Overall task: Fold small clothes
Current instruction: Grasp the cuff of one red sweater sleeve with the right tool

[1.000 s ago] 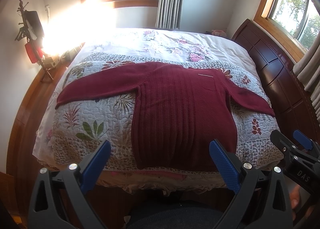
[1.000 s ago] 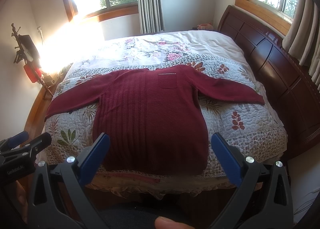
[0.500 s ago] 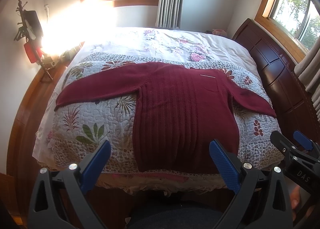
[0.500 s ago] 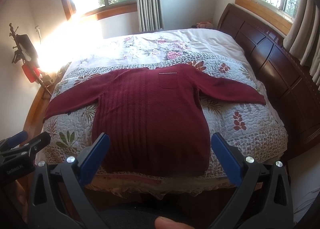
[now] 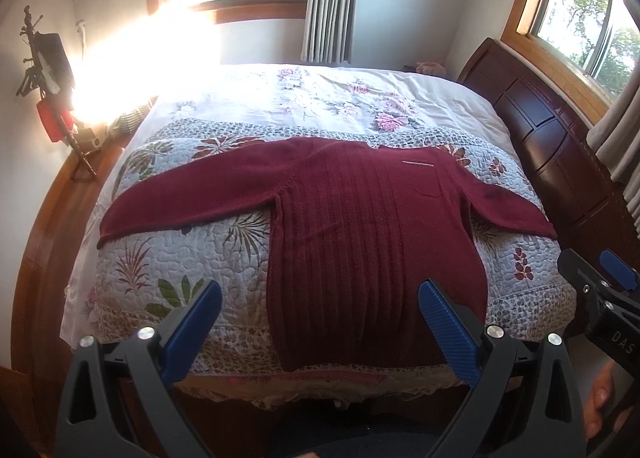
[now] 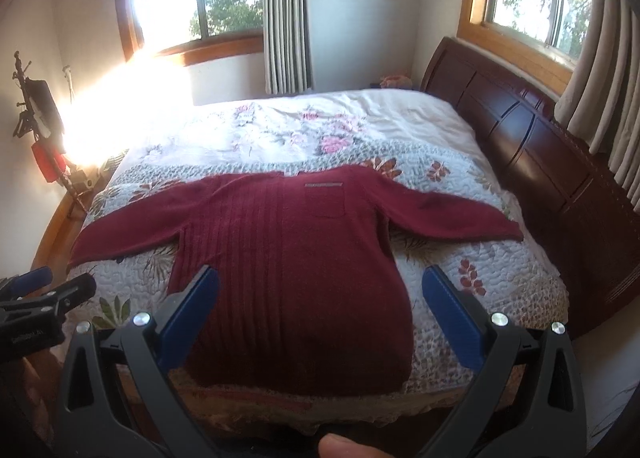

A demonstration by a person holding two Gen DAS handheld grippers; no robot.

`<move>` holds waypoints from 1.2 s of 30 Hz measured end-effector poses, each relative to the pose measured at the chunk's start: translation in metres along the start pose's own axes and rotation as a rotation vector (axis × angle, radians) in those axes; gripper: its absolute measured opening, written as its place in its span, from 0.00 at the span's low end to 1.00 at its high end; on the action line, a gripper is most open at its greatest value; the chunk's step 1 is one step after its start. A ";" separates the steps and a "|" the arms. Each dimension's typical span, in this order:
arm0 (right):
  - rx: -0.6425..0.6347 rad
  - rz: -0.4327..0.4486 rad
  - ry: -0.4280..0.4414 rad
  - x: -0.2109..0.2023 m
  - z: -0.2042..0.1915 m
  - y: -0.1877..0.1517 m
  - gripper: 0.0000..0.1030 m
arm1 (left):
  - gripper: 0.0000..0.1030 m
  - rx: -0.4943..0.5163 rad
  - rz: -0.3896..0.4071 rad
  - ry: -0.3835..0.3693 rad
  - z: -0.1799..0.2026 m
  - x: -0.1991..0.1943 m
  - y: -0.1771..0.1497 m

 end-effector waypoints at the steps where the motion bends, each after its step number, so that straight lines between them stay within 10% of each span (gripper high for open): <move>1: -0.014 0.027 -0.017 0.004 0.007 0.003 0.97 | 0.96 -0.023 -0.010 -0.058 0.001 0.007 0.002; 5: 0.127 -0.035 -0.040 0.037 0.068 -0.003 0.97 | 0.96 -0.167 -0.109 -0.352 0.005 0.045 0.002; 8: 0.292 -0.091 -0.057 0.066 0.131 -0.014 0.97 | 0.96 -0.210 -0.135 -0.412 0.011 0.067 0.002; 17: 0.795 -0.163 0.030 0.166 0.311 -0.058 0.87 | 0.96 -0.258 -0.136 -0.361 0.028 0.110 0.020; 19: 0.902 -0.167 0.091 0.191 0.348 -0.062 0.69 | 0.96 -0.298 -0.162 -0.363 0.035 0.115 0.022; 24: 1.191 -0.147 0.267 0.256 0.432 -0.065 0.69 | 0.96 -0.322 -0.176 -0.311 0.060 0.125 0.029; 29: 1.363 -0.110 0.436 0.316 0.492 -0.063 0.61 | 0.96 -0.346 -0.219 -0.290 0.090 0.132 0.032; 36: 1.407 -0.174 0.387 0.371 0.535 -0.082 0.49 | 0.96 -0.392 -0.239 -0.292 0.120 0.140 0.034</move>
Point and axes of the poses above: each gripper's, at about its wrist camera, not at the fingertips, and x roughly the way its jaws point, z to its right, y to its top, the point moved 10 cm from there along x, roughly the way its jaws point, and after that the axes turned 5 degrees about -z, right-handed, at the moved point
